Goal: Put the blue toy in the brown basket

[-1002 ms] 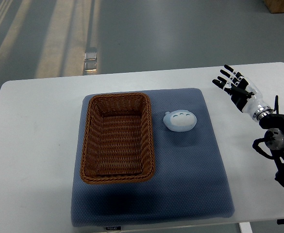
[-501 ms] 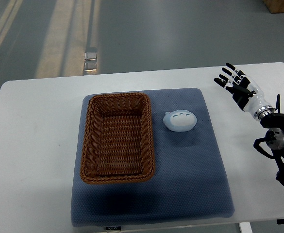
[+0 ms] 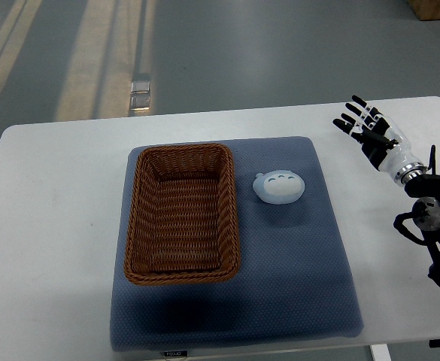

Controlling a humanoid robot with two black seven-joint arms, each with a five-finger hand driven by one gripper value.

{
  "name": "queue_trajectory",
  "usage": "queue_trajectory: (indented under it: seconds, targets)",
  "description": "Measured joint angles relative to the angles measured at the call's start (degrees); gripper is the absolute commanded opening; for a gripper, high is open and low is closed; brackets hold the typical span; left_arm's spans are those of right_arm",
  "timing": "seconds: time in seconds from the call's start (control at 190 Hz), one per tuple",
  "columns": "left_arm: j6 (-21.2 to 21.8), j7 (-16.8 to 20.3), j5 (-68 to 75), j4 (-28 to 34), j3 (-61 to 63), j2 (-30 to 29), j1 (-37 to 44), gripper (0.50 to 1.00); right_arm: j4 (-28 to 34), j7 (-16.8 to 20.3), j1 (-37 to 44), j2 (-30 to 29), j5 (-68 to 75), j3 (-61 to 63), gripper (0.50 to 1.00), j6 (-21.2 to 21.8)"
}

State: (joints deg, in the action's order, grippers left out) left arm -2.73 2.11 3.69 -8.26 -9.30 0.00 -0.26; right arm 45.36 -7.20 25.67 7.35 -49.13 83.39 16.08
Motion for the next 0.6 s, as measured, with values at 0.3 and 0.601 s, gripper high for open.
queue_trajectory:
  seconds: [0.3, 0.601]
  targets:
    - [0.0, 0.0, 0.0, -0.01, -0.01, 0.0, 0.0, 1.0, 0.0, 0.07, 0.11, 0.78, 0.0, 0.0, 0.928, 0.7]
    - [0.02, 0.0, 0.0, -0.01, -0.02, 0.0, 0.0, 1.0, 1.52, 0.09, 0.79, 3.16, -2.11, -1.65, 0.928, 2.75]
